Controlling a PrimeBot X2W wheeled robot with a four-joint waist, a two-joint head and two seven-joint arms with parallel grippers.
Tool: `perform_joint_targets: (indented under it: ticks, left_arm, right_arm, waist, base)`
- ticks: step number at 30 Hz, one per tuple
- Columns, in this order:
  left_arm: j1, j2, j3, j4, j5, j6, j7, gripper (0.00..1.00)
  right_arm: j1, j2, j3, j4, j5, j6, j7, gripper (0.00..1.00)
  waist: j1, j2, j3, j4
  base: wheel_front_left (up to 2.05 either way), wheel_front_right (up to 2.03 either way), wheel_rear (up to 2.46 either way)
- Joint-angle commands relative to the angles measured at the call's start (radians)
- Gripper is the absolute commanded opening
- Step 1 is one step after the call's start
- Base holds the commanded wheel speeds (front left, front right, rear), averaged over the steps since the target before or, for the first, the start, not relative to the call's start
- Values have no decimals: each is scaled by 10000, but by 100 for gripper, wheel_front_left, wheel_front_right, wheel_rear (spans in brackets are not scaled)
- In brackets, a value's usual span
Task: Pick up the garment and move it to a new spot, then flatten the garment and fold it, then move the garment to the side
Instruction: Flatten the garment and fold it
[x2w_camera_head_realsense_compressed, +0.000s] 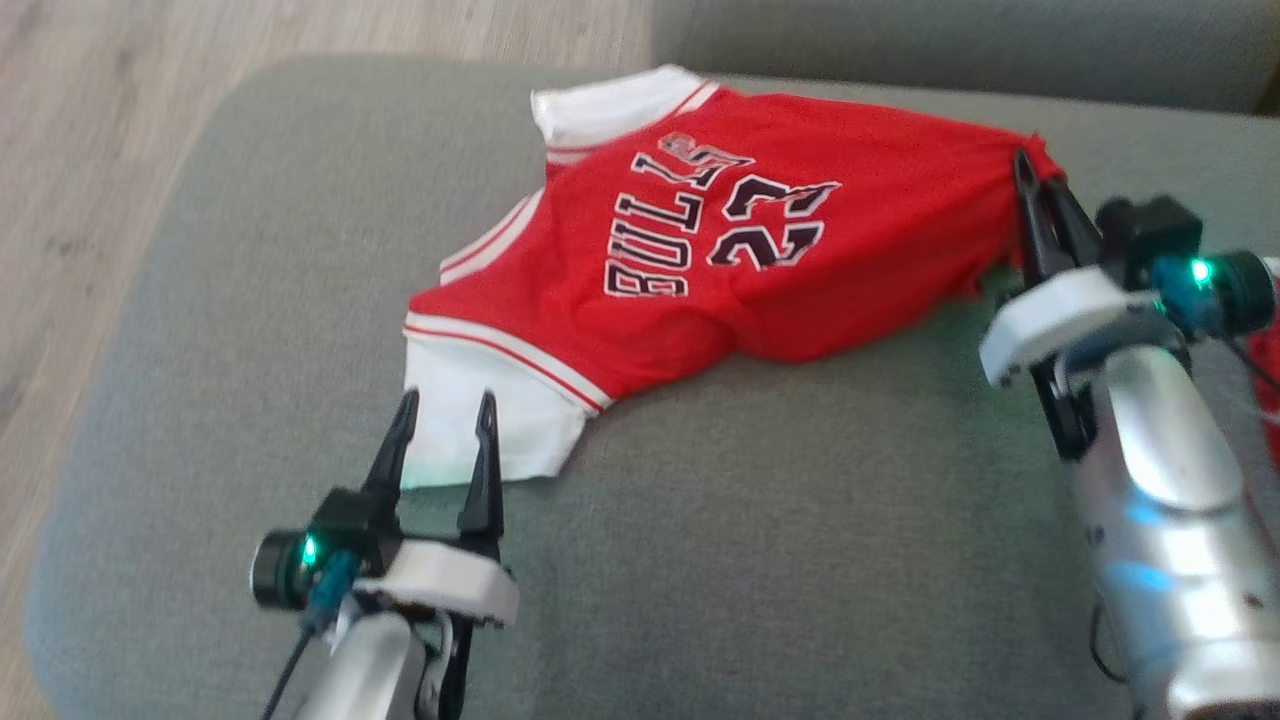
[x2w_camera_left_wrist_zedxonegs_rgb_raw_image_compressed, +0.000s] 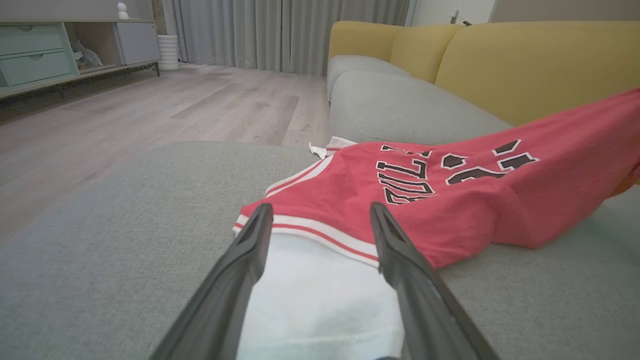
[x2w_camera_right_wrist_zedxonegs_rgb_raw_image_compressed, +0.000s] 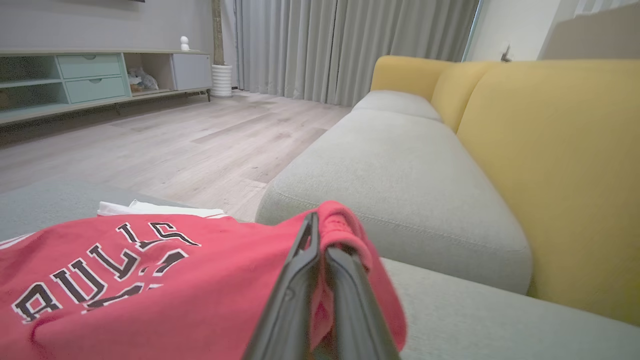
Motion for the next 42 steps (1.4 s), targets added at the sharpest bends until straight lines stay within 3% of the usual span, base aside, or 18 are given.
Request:
perform_joint_targets:
  ticks: [1,9,14,17,23,31,32,33,42]
  left_arm:
    - [60,66,411,-214,49,-38,-95,100]
    - [597,34,389,-238,70,-54,-95,100]
    - [579,16,370,-407,74,-96,-95,100]
    - [359,7,291,-441,109,-185,-95,100]
    - [-292,-17,69,-426,149,-354,-95,100]
    - [-902,-39,-275,-340,-4,-399,-95,100]
    - [-935,-40,-300,-342,-28,-397,-95,100]
    - [-963,-40,-314,-345,-45,-390,-95,100]
    - [-970,-42,-90,-364,16,-309,-95,100]
  right_arm:
    - [162,-181,365,-746,-85,-19,-107,0]
    - [1520,-764,392,-3060,-257,-19,329,0]
    - [2240,-924,352,-4789,-190,-19,1482,0]
    - [2174,-1199,470,-5217,-261,-19,2335,0]
    - [987,-1749,575,-4192,-596,-19,3573,0]
    - [-1121,-2357,275,-574,-1805,-19,3804,0]
    - [-1272,-2401,250,-197,-1971,-19,3767,64]
    - [-1415,-2452,194,157,-2152,-19,3755,100]
    - [-1929,-1638,-1066,1400,-2431,-19,2143,100]
  waist:
    - [1,0,-551,-300]
    - [1,0,-1045,-425]
    - [1,0,-635,-284]
    - [1,0,-104,-137]
    - [1,0,897,335]
    - [1,0,1722,1027]
    - [1,0,1766,1064]
    - [1,0,1795,1086]
    - [1,0,1304,542]
  base:
    - [0,0,0]
    - [0,0,0]
    - [0,0,0]
    - [0,0,0]
    - [0,0,0]
    - [0,0,0]
    - [0,0,0]
    - [0,0,0]
    - [0,0,0]
